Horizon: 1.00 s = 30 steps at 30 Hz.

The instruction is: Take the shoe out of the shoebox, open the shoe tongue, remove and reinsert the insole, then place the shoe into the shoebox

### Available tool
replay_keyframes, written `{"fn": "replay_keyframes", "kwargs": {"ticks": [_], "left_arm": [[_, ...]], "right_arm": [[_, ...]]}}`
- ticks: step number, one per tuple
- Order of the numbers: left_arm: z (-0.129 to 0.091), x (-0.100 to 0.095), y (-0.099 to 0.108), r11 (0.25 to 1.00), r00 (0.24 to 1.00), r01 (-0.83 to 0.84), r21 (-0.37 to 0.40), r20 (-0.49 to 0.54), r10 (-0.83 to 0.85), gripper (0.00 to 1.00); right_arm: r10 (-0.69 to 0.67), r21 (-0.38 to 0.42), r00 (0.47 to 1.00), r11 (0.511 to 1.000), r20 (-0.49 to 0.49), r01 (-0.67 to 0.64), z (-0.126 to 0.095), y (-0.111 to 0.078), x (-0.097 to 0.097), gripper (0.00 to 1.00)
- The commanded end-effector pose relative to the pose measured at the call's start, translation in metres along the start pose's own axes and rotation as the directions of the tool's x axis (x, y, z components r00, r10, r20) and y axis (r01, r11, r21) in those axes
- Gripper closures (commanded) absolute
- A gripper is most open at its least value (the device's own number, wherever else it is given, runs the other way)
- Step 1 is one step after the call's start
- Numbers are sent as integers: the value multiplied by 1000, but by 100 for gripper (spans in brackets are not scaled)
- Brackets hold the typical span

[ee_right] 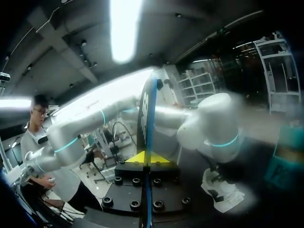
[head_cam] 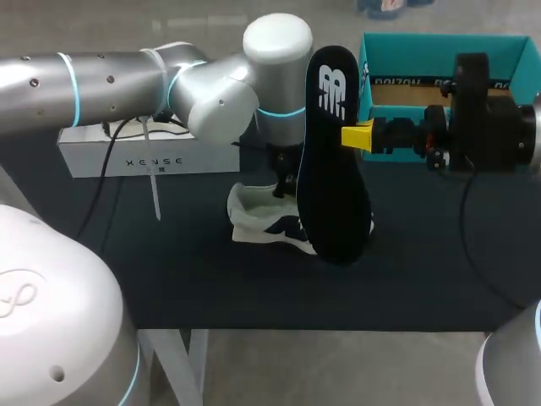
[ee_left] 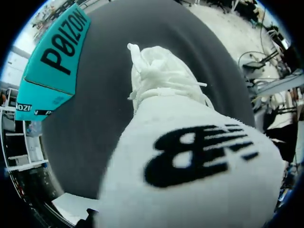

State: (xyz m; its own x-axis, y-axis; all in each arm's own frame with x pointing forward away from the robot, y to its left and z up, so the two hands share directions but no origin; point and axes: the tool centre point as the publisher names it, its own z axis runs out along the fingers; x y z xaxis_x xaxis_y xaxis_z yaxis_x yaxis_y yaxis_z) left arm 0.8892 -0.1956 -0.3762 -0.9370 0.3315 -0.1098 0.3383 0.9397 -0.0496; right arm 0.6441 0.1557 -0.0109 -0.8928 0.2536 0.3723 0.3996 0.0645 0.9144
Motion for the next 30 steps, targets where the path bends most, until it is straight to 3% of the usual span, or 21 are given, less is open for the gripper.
{"fn": "replay_keyframes", "kwargs": {"ticks": [1, 4, 17, 21, 30], "left_arm": [[-25, -5, -1, 915, 915, -403, -37, -37, 401, 100], [-41, -3, 6, 924, 923, -381, -45, 44, 383, 100], [-41, -3, 6, 924, 923, -381, -45, 44, 383, 100], [-54, 0, -7, 848, 849, -526, -63, 15, 528, 100], [-82, 1, -13, 659, 659, -752, 19, 24, 751, 100]], "right_arm": [[1, 1, 1000, 1000, 3, -1, 3, -1, 0, 100], [1, 1, 1000, 1000, 3, -1, 3, -1, 0, 100], [1, 1, 1000, 1000, 3, -1, 3, -1, 0, 100], [1, 1, 1000, 1000, 3, -1, 3, -1, 0, 100], [1, 1, 1000, 1000, 3, -1, 3, -1, 0, 100]]}}
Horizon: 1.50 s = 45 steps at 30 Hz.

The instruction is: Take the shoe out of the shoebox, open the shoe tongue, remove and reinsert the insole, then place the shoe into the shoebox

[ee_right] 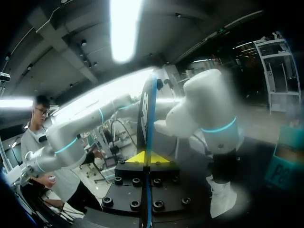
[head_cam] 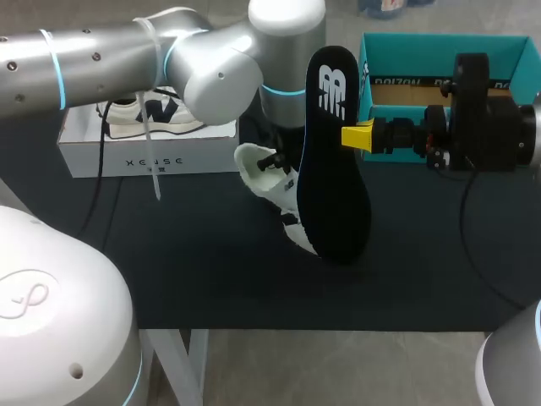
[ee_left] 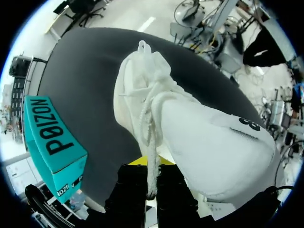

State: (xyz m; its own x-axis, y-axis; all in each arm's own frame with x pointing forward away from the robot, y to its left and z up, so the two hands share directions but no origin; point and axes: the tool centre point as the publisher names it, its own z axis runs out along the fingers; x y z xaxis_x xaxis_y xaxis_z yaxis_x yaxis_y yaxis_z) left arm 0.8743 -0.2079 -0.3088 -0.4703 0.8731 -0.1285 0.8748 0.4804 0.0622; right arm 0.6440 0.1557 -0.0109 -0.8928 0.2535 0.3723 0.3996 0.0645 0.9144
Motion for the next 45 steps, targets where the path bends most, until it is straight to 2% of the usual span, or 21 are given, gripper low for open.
{"fn": "replay_keyframes", "kwargs": {"ticks": [1, 3, 6, 10, 13, 22, 40, 45], "left_arm": [[-17, 4, 6, 986, 988, -157, 53, -1, 158, 100], [-19, 4, 6, 975, 976, -217, 51, -4, 218, 100], [-15, -2, 11, 931, 930, -358, 66, -69, 362, 100], [-4, -16, 11, 861, 854, -503, 68, -115, 508, 100], [5, -28, 13, 829, 818, -553, 83, -131, 559, 100], [22, -44, 19, 829, 819, -551, 89, -133, 559, 100], [33, -43, 21, 837, 827, -536, 105, -135, 546, 100], [42, -45, 22, 832, 819, -541, 122, -149, 555, 100]], "right_arm": [[1, 1, 1000, 1000, 3, -1, 3, -1, 0, 100], [1, 1, 1000, 1000, 3, -1, 3, -1, 0, 100], [1, 1, 1000, 1000, 3, -1, 3, -1, 0, 100], [1, 1, 1000, 1000, 3, -1, 3, -1, 0, 100], [1, 1, 1000, 1000, 3, -1, 3, -1, 0, 100], [1, 1, 1000, 1000, 3, -1, 3, -1, 0, 100], [1, 1, 1000, 1000, 3, -1, 3, -1, 0, 100], [1, 1, 1000, 1000, 3, -1, 3, -1, 0, 100]]}}
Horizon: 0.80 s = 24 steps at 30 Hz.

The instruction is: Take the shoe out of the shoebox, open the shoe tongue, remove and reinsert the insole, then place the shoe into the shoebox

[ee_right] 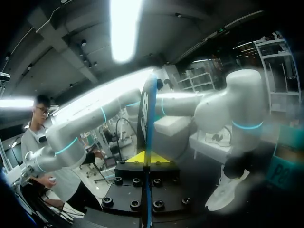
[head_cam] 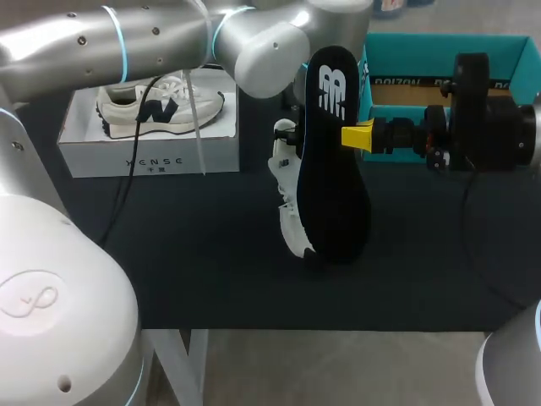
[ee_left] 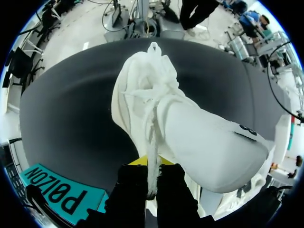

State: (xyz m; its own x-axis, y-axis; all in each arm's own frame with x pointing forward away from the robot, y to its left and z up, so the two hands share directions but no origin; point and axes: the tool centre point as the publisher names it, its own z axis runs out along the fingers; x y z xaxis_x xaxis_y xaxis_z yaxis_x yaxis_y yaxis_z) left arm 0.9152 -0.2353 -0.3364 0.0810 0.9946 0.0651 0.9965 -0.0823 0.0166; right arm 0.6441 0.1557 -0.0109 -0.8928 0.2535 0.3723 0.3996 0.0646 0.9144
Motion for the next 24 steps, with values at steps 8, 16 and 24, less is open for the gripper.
{"fn": "replay_keyframes", "kwargs": {"ticks": [8, 16, 24], "left_arm": [[27, -11, 9, 999, 997, 20, 47, -71, -16, 100], [29, -15, 1, 998, 995, 17, 53, -102, -11, 0], [-4, -4, -3, 997, 996, 82, 6, 20, -82, 0]], "right_arm": [[1, 1, 1000, 1000, 3, -1, 3, -1, 0, 100], [1, 1, 1000, 1000, 3, -1, 3, -1, 0, 100], [1, 1, 1000, 1000, 3, -1, 3, -1, 0, 100]]}}
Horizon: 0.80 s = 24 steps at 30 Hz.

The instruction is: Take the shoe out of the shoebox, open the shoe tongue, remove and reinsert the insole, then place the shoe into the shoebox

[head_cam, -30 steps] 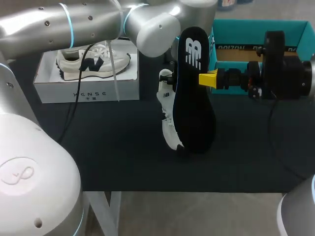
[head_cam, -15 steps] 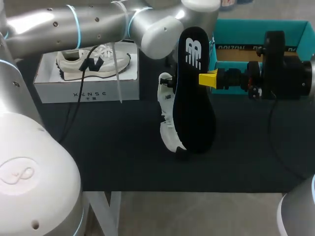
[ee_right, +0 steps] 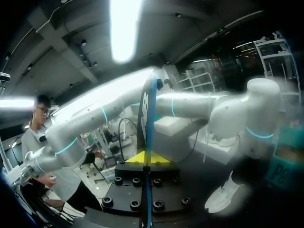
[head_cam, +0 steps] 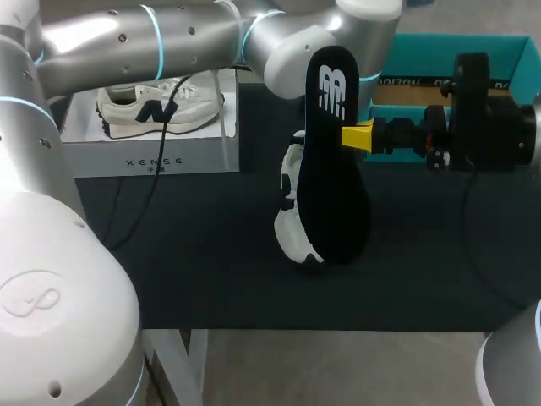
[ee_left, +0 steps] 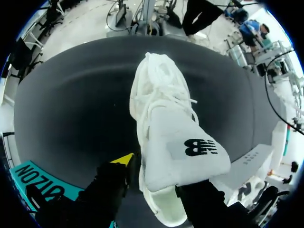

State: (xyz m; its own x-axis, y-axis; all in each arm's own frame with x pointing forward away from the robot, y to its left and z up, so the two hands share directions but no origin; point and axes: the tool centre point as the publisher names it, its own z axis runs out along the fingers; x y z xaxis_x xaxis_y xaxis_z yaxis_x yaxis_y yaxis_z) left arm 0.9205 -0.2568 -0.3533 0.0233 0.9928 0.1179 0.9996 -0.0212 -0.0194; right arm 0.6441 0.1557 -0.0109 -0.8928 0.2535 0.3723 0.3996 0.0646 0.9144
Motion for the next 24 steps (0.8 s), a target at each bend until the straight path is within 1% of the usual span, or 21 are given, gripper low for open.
{"fn": "replay_keyframes", "kwargs": {"ticks": [1, 4, 8, 11, 15, 18, 20, 24], "left_arm": [[-23, 21, -10, 999, 995, 32, -40, 94, -28, 0], [-39, 28, -9, 993, 979, 100, -64, 184, -86, 0], [-58, 40, -8, 976, 932, 196, -97, 327, -155, 0], [-71, 46, -2, 967, 915, 232, -103, 362, -181, 0], [-93, 53, 11, 969, 889, 223, -105, 430, -158, 0], [-115, 57, 16, 972, 841, 213, -103, 526, -129, 0], [-134, 60, 16, 971, 801, 209, -118, 590, -101, 0], [-158, 62, 12, 970, 745, 192, -145, 665, -48, 0]], "right_arm": [[1, 1, 1000, 1000, 3, -1, 3, -1, 0, 100], [1, 1, 1000, 1000, 3, -1, 3, -1, 0, 100], [1, 1, 1000, 1000, 3, -1, 3, -1, 0, 100], [1, 1, 1000, 1000, 3, -1, 3, -1, 0, 100], [1, 1, 1000, 1000, 3, -1, 3, -1, 0, 100], [1, 1, 1000, 1000, 3, -1, 3, -1, 0, 100], [1, 1, 1000, 1000, 3, -1, 3, -1, 0, 100], [1, 1, 1000, 1000, 3, -1, 3, -1, 0, 100]]}}
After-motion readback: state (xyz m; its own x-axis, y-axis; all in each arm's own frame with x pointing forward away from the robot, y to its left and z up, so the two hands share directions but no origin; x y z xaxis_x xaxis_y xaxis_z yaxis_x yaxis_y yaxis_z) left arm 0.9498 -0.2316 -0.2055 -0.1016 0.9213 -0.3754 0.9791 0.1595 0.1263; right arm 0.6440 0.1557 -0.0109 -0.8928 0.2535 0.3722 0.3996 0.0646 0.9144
